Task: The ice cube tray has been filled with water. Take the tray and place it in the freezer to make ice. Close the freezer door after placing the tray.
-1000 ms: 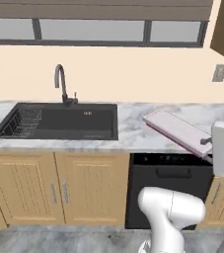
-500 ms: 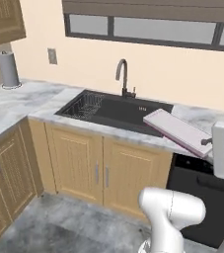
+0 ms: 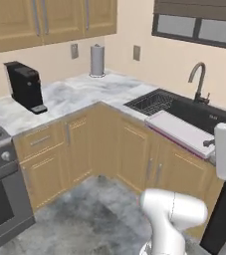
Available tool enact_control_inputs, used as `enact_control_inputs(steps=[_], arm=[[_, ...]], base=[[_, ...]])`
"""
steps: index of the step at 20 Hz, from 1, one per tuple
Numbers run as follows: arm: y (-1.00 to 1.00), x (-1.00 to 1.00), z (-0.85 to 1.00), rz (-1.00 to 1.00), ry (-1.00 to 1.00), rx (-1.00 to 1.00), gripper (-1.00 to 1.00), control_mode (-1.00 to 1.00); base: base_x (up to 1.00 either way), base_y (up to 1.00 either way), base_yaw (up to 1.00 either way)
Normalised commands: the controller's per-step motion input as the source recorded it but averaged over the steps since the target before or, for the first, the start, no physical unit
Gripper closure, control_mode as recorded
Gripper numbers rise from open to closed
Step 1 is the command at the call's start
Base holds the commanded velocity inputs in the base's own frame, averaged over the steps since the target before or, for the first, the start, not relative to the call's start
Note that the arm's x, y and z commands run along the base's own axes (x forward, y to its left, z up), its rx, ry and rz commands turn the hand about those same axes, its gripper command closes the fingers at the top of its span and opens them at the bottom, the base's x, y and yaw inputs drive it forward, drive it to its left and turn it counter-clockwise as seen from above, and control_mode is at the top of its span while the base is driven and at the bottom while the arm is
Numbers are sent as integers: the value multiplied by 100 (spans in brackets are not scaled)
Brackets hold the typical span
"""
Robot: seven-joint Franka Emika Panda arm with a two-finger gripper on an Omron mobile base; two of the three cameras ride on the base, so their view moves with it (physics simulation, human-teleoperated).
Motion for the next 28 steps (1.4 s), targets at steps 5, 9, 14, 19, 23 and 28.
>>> enact_control_inputs(steps=[5, 9, 14, 19, 23, 28], arm=[[0, 0, 0, 0, 0, 0, 100, 100], [0, 0, 0, 0, 0, 0, 100, 100], [0, 0, 0, 0, 0, 0, 100, 100], [0, 0, 0, 0, 0, 0, 100, 100], [0, 0, 0, 0, 0, 0, 100, 100], [0, 0, 0, 0, 0, 0, 100, 100]], base=[[0, 15, 70], [0, 20, 69], [0, 28, 67], [0, 34, 64], [7, 39, 61], [4, 44, 59]])
